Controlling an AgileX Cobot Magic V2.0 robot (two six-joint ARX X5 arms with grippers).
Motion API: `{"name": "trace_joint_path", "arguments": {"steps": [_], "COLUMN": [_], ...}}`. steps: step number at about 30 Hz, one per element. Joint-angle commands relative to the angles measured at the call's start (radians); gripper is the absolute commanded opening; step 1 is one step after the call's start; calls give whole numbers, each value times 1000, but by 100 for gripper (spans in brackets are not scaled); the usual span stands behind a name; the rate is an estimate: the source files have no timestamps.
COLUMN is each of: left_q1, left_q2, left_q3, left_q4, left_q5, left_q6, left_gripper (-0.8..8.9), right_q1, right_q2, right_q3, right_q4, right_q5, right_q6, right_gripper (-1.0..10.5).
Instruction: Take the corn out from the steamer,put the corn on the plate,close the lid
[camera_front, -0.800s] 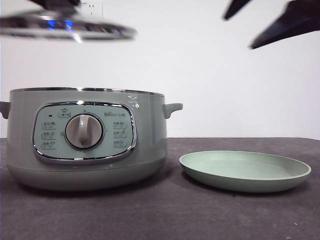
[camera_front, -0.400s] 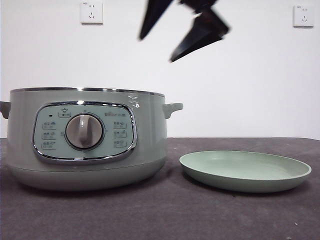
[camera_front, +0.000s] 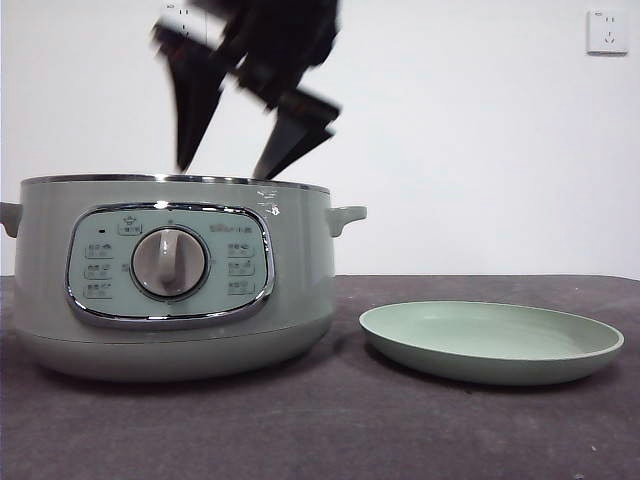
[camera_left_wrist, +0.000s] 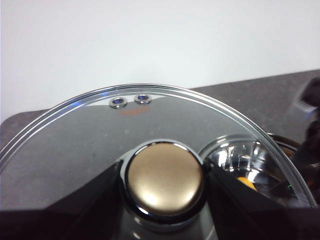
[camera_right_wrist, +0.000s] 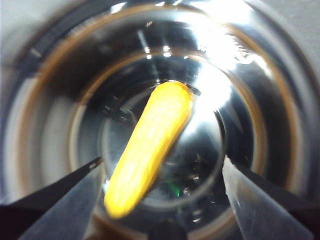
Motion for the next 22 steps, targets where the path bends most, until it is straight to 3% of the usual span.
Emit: {"name": "trace_joint_path", "arguments": {"steps": [1, 9, 16, 22], "left_q1": [-2, -2, -2, -2], "left_q2": [-8, -8, -7, 2], "left_q3": [11, 11, 11, 11], "left_q4": [44, 44, 43, 41], "left_q5": [-4, -3, -3, -3], "left_q6": [10, 11, 11, 11], "left_gripper": [-9, -9, -9, -9], "right_q1": [19, 32, 37, 35], "right_q2": [67, 167, 179, 97], "right_q3": [31, 38, 38, 38], "right_q4": [-5, 6, 39, 42], "right_q5": [16, 15, 62, 67], "right_q6": [-21, -21, -18, -18], "right_gripper": [398, 384, -11, -12]}}
